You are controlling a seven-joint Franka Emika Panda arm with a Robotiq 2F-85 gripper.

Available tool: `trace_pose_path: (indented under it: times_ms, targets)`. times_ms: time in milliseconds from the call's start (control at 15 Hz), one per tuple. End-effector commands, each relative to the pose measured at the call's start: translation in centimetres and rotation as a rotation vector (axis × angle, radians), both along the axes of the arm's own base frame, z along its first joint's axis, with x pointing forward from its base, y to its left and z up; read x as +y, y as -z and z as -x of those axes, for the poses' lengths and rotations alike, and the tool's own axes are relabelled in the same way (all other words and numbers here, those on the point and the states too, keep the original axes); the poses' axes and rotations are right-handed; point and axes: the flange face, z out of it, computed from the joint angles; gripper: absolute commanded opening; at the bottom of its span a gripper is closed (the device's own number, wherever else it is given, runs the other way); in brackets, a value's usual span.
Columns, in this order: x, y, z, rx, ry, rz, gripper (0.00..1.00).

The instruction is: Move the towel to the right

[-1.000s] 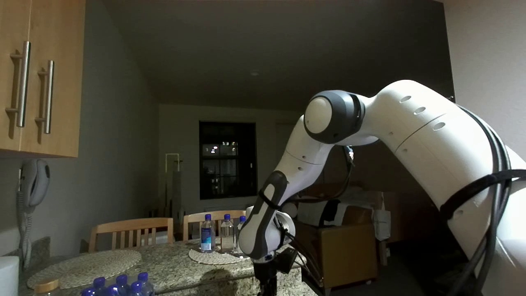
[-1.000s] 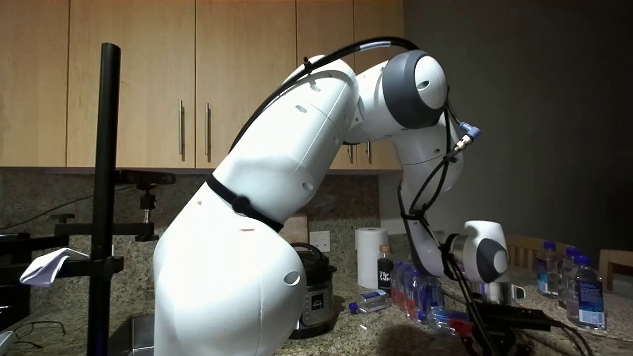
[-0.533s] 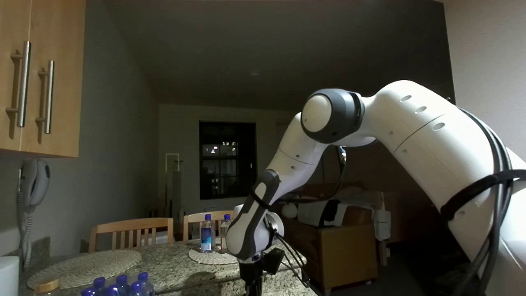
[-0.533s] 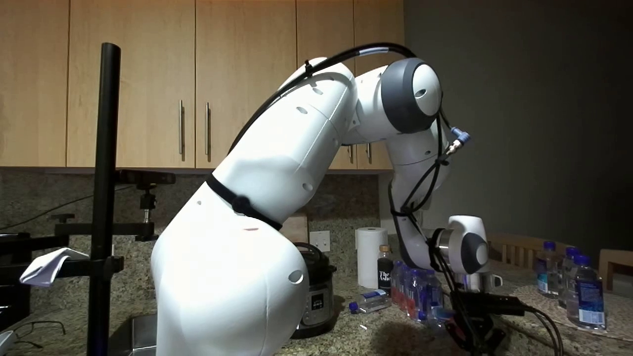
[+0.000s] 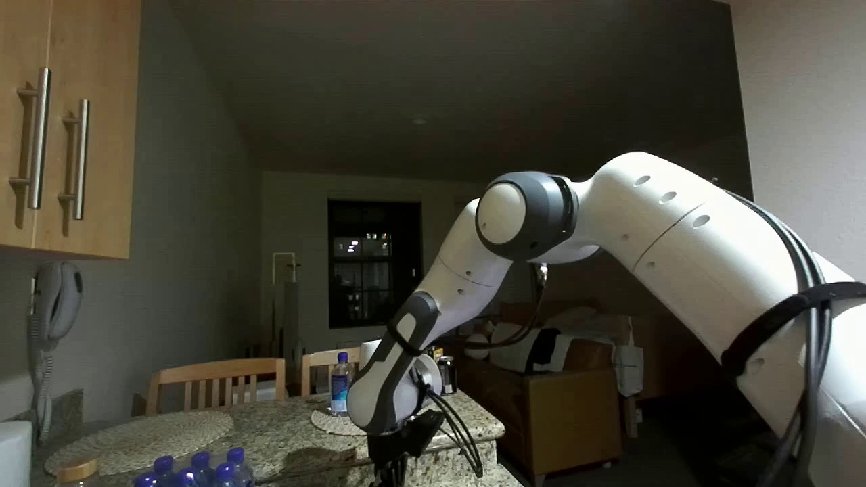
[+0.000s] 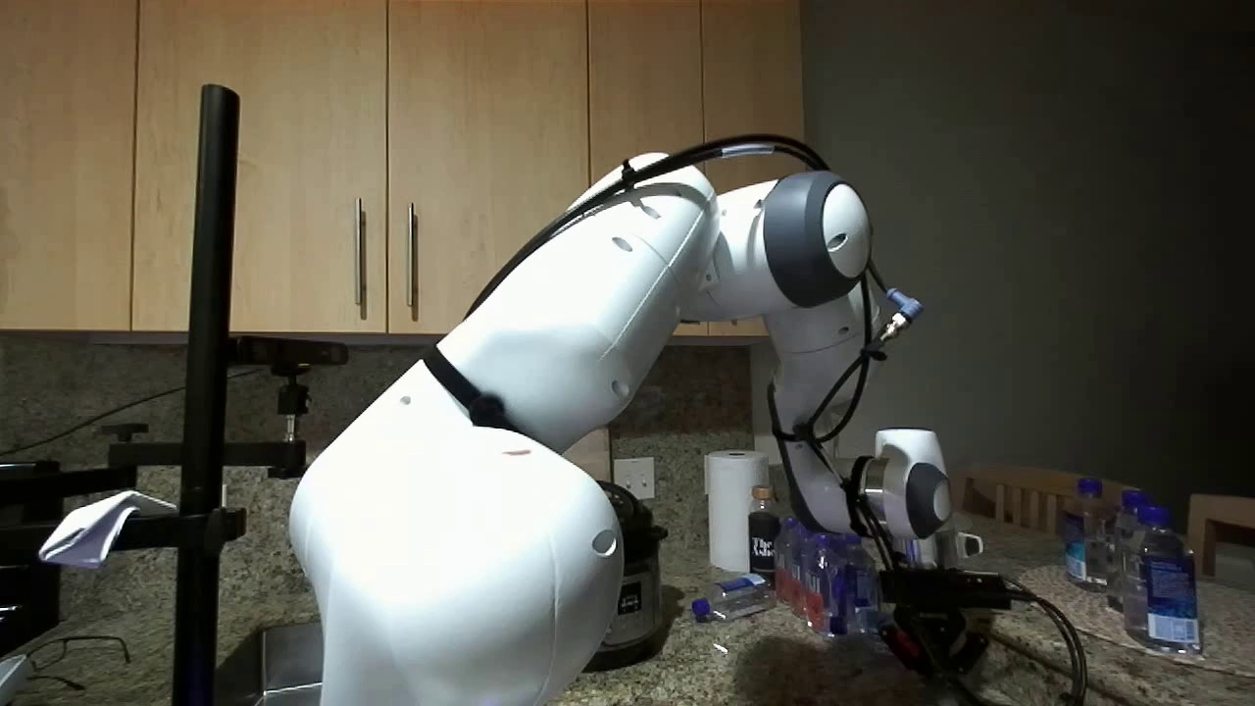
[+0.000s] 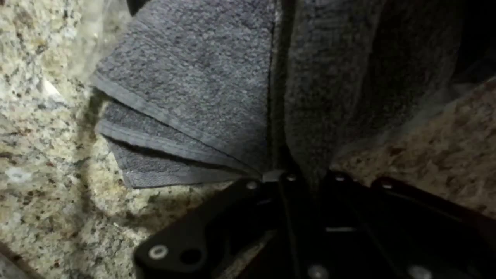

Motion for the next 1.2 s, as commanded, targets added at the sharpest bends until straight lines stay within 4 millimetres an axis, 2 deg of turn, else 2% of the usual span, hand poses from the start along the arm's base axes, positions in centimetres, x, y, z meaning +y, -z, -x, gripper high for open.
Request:
trace_pose_path:
  times_ms: [0, 333, 600, 667, 800, 1133]
  targets:
    - [0.8, -0.1, -2.6, -0.055, 0.036, 0.061, 0.10]
    - [1.1, -1.1, -4.8, -0.117, 0.076, 0.112, 0.09]
    - [-0.2, -1.4, -5.5, -0.126, 0.131, 0.148, 0.08]
    - [-0.5, -1.3, -5.4, -0.113, 0.142, 0.147, 0.34]
    - [-1.4, -1.3, -4.9, -0.092, 0.158, 0.150, 0.35]
    - [-4.5, -2.5, -3.7, -0.001, 0.188, 0.048, 0.66]
